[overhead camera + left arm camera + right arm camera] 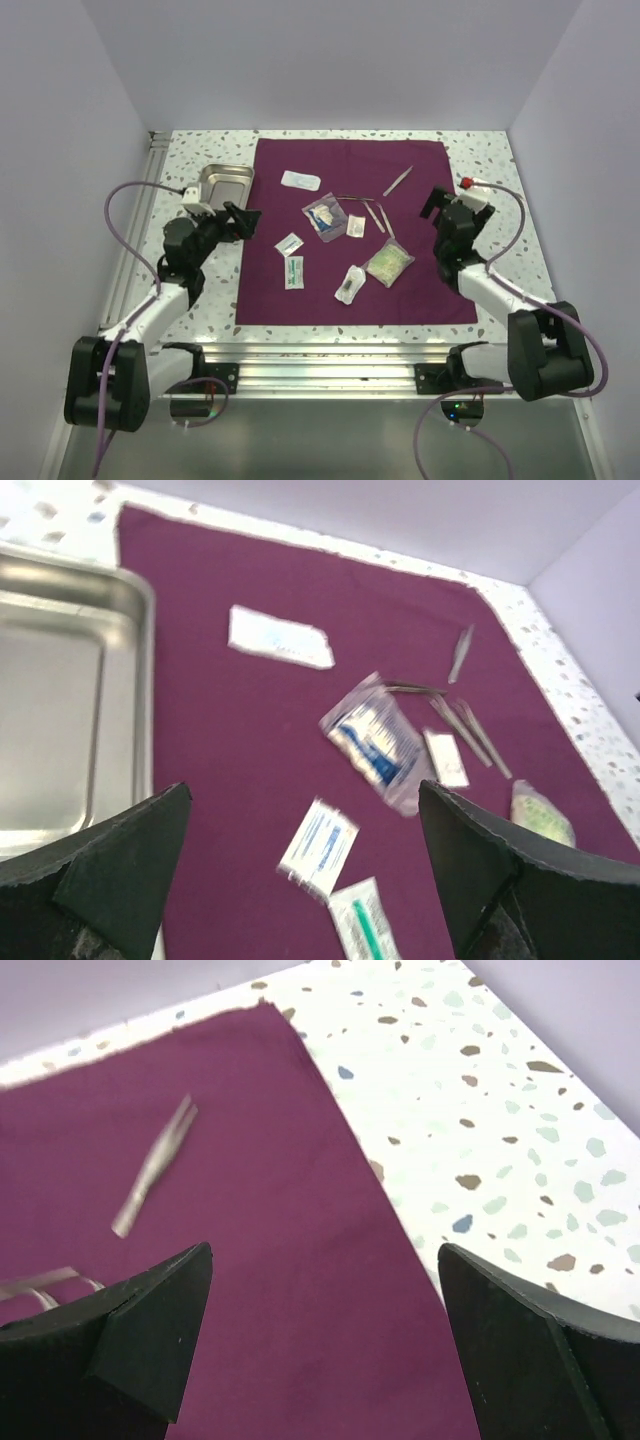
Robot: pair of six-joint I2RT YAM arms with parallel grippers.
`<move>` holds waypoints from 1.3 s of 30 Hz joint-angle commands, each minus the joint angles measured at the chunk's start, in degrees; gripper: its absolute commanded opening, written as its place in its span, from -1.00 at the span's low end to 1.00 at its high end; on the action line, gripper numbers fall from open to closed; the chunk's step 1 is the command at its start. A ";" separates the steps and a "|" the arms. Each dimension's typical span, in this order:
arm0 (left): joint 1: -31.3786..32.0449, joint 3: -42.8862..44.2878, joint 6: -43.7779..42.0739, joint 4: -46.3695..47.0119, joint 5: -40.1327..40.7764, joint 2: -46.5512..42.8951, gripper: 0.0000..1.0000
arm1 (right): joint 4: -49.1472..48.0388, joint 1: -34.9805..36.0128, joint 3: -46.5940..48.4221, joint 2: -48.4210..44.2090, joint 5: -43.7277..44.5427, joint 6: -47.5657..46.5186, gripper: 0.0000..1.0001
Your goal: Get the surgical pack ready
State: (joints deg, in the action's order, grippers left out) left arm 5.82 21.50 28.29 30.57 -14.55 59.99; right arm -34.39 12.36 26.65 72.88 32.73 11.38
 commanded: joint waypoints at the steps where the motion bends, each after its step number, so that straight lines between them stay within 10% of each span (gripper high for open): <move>1: 1.03 8.28 -3.50 6.17 -8.37 6.86 1.00 | 23.12 0.03 10.32 -0.03 3.92 11.38 0.97; 7: 8.58 24.97 -17.34 -1.36 -11.12 22.26 0.93 | 34.21 0.03 12.55 -0.53 2.60 21.74 0.97; 20: 18.96 67.50 -39.55 -38.28 -6.74 52.59 0.88 | 24.73 0.03 -1.87 -13.29 -7.94 25.54 0.97; 39: 18.96 70.96 -26.45 -50.16 2.33 61.56 0.57 | 18.49 0.03 -5.56 -10.22 -10.76 27.56 0.97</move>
State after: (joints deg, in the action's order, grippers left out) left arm 25.04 89.14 -0.47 -16.49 -12.27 119.59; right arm -12.49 12.36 21.74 63.11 22.74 38.00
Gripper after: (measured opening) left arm 0.810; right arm 0.986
